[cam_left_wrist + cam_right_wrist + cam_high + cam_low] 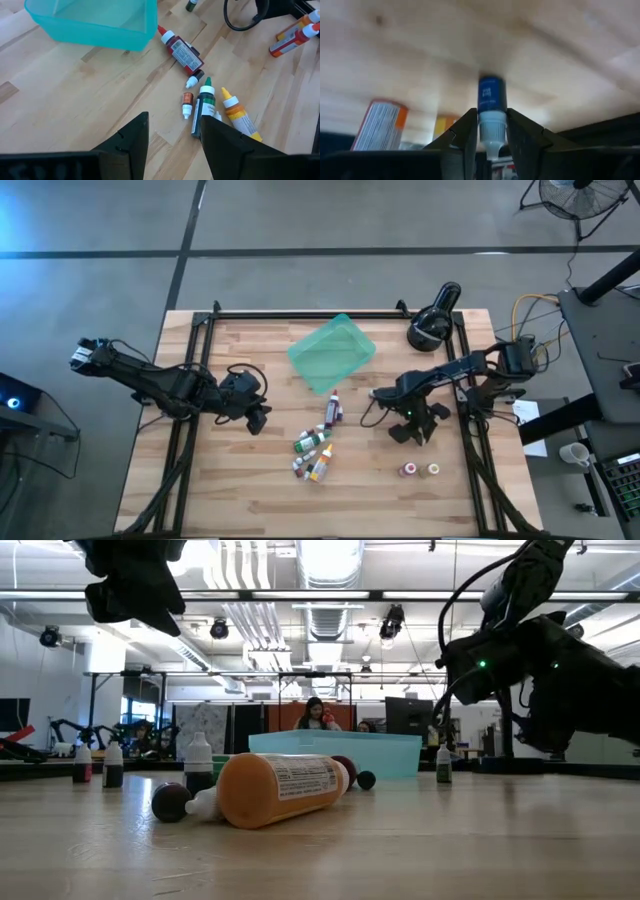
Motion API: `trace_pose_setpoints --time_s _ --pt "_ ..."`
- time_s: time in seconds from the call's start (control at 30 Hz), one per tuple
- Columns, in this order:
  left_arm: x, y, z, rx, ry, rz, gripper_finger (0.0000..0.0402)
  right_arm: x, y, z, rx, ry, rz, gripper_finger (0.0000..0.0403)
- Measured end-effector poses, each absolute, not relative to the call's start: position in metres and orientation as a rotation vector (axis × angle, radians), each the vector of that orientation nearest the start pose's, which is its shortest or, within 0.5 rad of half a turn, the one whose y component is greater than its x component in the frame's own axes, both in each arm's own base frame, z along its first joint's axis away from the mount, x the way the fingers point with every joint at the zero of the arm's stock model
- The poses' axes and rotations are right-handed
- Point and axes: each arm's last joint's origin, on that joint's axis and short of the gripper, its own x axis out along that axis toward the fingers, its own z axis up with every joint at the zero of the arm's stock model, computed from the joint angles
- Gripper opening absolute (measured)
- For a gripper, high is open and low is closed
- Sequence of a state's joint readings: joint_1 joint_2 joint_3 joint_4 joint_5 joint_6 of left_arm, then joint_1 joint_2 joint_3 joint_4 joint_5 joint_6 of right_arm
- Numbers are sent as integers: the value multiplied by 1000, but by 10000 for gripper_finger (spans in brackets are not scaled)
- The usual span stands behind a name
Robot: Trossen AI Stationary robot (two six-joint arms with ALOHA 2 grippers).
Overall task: Pick & Place food coloring
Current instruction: Adjust the blue small food coloring bottle
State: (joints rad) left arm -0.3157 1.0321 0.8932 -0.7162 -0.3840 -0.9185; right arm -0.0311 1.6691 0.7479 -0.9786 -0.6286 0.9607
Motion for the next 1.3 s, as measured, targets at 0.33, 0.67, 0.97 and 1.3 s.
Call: trace_pose_setpoints --time_s 0.33,0.67,0.97,1.3 --pt "191 -51 284 -577 698 417 147 220 9 126 1225 1916 -523 139" --pt "192 -51 285 -591 696 412 147 226 3 128 1019 1824 -656 187" --pt "192 -52 285 -611 703 404 147 251 -3 148 757 1681 -590 195" --pt "192 -52 285 -612 702 404 147 294 25 185 376 1479 -21 192"
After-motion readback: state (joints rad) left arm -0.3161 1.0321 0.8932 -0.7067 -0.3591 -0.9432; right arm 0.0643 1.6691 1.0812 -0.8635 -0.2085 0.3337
